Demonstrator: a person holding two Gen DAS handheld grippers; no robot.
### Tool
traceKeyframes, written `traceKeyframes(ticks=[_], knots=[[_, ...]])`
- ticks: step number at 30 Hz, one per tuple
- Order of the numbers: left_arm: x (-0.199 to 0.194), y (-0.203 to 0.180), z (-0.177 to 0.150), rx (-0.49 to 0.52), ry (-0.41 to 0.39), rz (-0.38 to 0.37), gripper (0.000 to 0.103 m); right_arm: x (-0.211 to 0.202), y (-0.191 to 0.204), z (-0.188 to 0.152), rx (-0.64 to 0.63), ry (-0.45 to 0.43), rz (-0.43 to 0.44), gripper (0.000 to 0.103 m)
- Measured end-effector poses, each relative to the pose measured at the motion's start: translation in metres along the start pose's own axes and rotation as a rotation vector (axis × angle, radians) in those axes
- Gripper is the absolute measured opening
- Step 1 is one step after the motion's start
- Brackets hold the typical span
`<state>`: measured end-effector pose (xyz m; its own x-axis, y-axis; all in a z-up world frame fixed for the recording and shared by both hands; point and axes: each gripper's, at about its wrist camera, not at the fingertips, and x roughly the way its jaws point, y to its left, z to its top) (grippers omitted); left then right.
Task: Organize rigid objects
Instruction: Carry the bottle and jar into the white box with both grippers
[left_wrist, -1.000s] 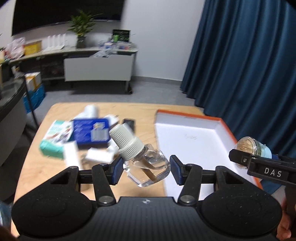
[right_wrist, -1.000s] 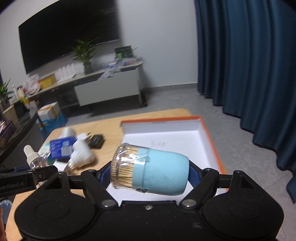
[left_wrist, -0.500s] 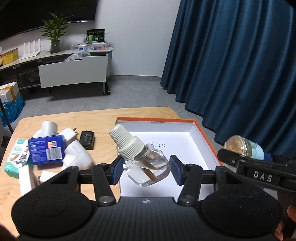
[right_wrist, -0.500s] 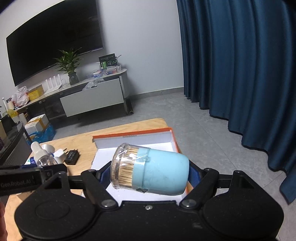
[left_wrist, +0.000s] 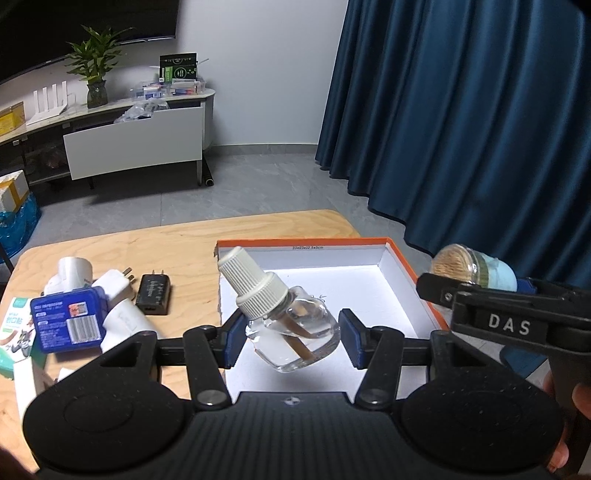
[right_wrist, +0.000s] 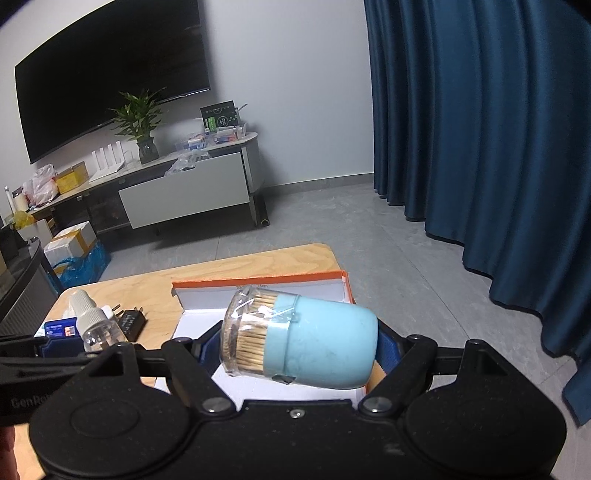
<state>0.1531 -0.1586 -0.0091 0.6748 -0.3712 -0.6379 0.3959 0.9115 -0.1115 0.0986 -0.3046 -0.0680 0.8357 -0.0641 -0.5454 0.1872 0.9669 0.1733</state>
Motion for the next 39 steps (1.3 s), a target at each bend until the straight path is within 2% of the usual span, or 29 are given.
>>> traceKeyframes(ticks=[11, 29, 33, 39], knots=[[0.025, -0.007, 0.01, 0.004, 0.016, -0.001, 0.054, 0.035, -0.003, 0.016, -0.023, 0.022, -0.001, 0.094], [0.062, -0.006, 0.017, -0.017, 0.064, -0.005, 0.054, 0.088, -0.002, 0.026, -0.037, 0.106, -0.002, 0.094], [0.067, -0.007, 0.019, -0.021, 0.071, -0.005, 0.054, 0.091, -0.005, 0.031, -0.031, 0.067, 0.008, 0.095], [0.076, -0.01, 0.018, -0.022, 0.085, -0.016, 0.054, 0.072, -0.018, 0.034, -0.002, 0.007, 0.008, 0.095]])
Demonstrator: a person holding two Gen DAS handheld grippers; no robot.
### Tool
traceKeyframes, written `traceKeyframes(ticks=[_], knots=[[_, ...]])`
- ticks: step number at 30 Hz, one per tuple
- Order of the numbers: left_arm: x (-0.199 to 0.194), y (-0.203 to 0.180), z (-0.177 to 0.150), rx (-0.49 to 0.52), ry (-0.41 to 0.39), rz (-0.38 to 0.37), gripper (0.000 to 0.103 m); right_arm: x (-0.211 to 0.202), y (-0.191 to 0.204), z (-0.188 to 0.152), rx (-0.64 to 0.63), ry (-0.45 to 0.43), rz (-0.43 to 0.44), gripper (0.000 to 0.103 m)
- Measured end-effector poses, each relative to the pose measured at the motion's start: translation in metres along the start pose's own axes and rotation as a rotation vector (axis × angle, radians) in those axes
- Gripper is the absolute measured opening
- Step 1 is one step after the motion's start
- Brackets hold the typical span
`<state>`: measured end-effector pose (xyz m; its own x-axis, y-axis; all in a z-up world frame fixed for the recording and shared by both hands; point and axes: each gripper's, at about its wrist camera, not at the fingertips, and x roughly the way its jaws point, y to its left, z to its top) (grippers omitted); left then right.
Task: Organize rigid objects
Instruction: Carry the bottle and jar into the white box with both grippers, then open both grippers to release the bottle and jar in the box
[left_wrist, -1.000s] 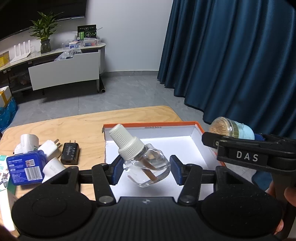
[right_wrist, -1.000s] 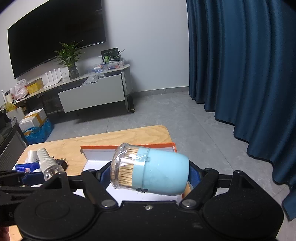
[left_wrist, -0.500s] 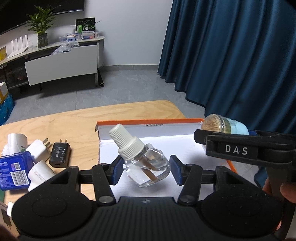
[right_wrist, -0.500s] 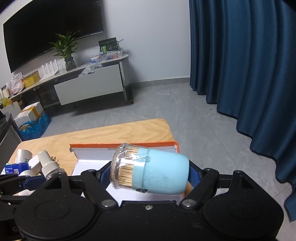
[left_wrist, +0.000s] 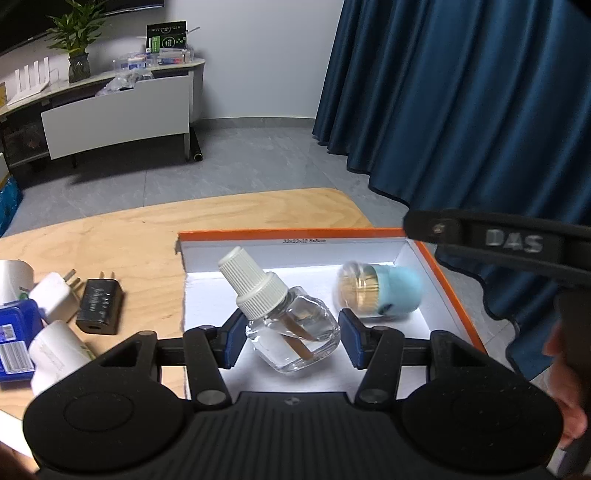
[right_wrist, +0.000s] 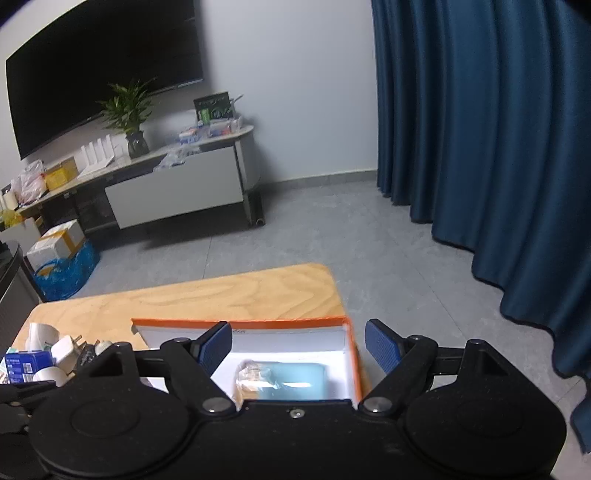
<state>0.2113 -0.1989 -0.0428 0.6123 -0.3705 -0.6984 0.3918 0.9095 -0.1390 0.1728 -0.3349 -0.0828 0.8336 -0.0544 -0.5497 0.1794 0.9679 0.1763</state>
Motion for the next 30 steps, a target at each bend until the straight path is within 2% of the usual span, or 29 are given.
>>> traceKeyframes(ticks=[5, 10, 11, 12, 13, 17, 20, 25, 30], knots=[[0.007, -0.008, 0.001, 0.011, 0.007, -0.022, 0.054, -0.021, -0.008, -0.002, 0.02, -0.043, -0.006, 0.095], [0.012, -0.017, 0.006, 0.021, 0.023, -0.089, 0.054, -0.037, -0.011, -0.005, 0.035, -0.066, -0.007, 0.095], [0.011, -0.018, 0.006, 0.022, 0.021, -0.095, 0.055, -0.04, -0.012, -0.005, 0.034, -0.07, -0.006, 0.095], [0.008, -0.02, 0.006, 0.028, 0.016, -0.094, 0.06, -0.042, -0.012, -0.005, 0.035, -0.073, -0.008, 0.095], [0.005, -0.022, 0.005, 0.038, 0.011, -0.086, 0.065, -0.045, -0.012, -0.006, 0.035, -0.075, -0.011, 0.095], [-0.008, -0.021, 0.001, 0.043, 0.001, -0.048, 0.065, -0.052, -0.01, -0.007, 0.049, -0.074, -0.016, 0.095], [-0.019, -0.017, -0.001, 0.034, -0.007, -0.009, 0.07, -0.056, -0.008, -0.01, 0.041, -0.067, -0.018, 0.095], [-0.038, -0.009, -0.004, 0.01, -0.012, 0.048, 0.085, -0.065, 0.0, -0.017, 0.034, -0.05, -0.006, 0.095], [-0.06, 0.002, -0.007, 0.001, -0.022, 0.114, 0.096, -0.07, 0.015, -0.025, 0.013, -0.025, 0.006, 0.095]])
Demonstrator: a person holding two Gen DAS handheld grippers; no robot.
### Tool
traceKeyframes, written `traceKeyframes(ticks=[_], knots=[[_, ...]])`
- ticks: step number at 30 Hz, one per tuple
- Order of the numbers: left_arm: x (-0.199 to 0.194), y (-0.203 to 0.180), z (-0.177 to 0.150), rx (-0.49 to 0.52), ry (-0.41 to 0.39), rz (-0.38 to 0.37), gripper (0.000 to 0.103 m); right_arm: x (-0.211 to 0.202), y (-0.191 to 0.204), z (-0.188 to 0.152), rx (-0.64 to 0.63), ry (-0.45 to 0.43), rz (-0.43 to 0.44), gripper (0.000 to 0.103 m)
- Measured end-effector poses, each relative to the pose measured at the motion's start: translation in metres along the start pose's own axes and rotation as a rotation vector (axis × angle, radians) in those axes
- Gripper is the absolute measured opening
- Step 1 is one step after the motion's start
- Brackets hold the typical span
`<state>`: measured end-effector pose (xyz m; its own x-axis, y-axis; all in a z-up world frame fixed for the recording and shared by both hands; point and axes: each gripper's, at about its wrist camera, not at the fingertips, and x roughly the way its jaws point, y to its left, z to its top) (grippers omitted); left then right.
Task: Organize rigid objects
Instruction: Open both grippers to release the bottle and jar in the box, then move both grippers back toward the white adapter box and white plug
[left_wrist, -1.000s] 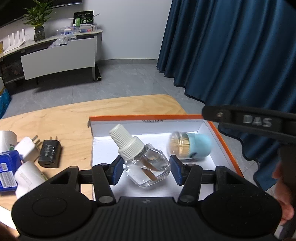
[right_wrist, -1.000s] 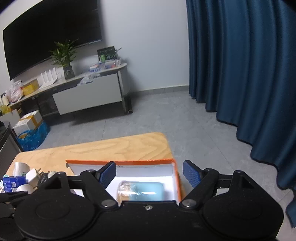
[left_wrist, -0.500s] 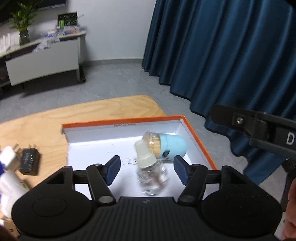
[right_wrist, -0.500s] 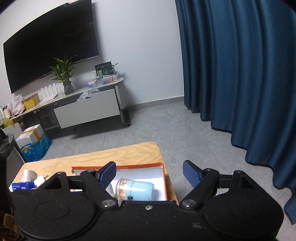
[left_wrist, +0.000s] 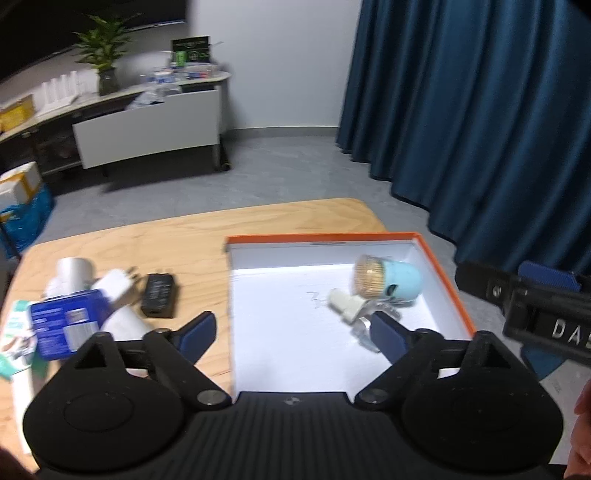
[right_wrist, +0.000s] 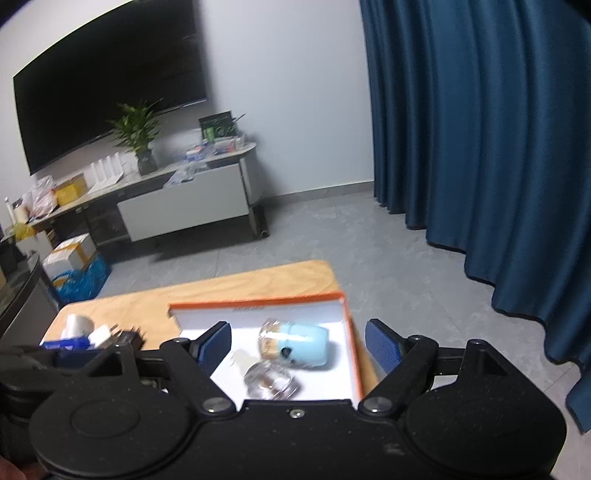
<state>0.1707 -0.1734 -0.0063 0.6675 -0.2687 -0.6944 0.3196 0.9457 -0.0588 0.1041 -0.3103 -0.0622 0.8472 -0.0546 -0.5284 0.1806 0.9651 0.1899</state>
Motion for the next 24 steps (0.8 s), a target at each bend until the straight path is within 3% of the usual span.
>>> traceKeyframes(ticks=[24], knots=[[-0.056, 0.069, -0.032, -0.122, -0.011, 0.115, 0.098, -0.024, 0.075, -0.024, -0.096, 0.044, 0.114, 0.096]])
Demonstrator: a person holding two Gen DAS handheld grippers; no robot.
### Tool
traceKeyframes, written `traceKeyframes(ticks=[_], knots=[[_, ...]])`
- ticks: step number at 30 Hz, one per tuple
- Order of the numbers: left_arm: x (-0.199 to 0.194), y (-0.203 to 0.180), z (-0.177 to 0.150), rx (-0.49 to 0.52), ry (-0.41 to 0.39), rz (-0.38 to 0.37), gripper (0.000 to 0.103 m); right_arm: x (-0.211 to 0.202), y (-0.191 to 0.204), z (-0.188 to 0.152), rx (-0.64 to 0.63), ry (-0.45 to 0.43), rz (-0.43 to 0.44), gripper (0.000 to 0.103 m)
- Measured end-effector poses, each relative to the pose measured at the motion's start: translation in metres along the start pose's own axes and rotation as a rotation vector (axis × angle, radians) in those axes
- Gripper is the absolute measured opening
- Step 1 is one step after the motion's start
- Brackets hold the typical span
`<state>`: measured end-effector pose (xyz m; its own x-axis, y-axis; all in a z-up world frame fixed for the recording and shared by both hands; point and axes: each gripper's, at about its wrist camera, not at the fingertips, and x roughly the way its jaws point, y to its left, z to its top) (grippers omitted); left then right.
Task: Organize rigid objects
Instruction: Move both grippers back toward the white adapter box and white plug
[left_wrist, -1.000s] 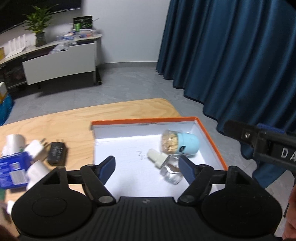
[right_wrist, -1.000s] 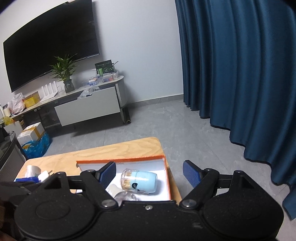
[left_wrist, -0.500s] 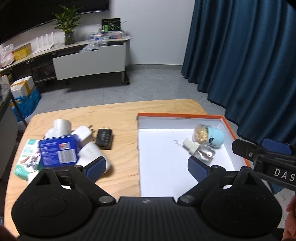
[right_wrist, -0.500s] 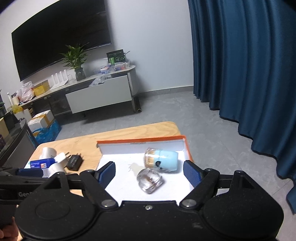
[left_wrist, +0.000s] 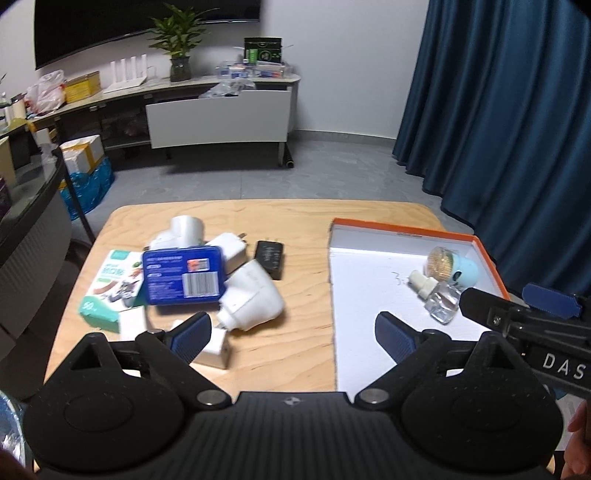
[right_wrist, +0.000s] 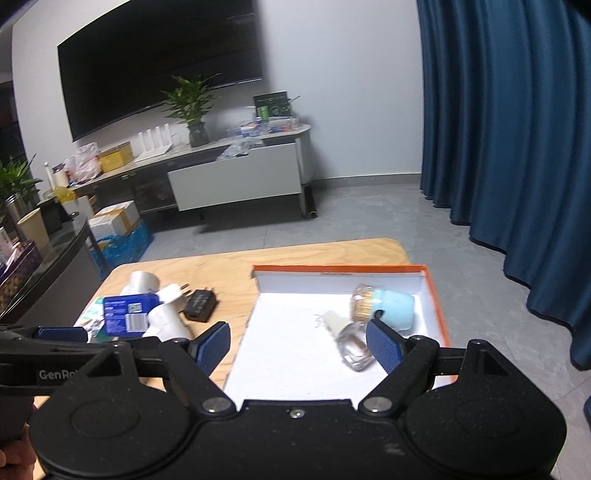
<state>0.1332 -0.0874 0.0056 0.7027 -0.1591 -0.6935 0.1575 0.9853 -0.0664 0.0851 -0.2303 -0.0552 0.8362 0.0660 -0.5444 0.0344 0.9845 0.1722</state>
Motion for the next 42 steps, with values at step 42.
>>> traceKeyframes(ticks=[42], knots=[[-0.003, 0.127, -0.044, -0.26, -0.007, 0.132, 0.099, 0.019, 0.087, -0.038, -0.097, 0.096, 0.176, 0.096]])
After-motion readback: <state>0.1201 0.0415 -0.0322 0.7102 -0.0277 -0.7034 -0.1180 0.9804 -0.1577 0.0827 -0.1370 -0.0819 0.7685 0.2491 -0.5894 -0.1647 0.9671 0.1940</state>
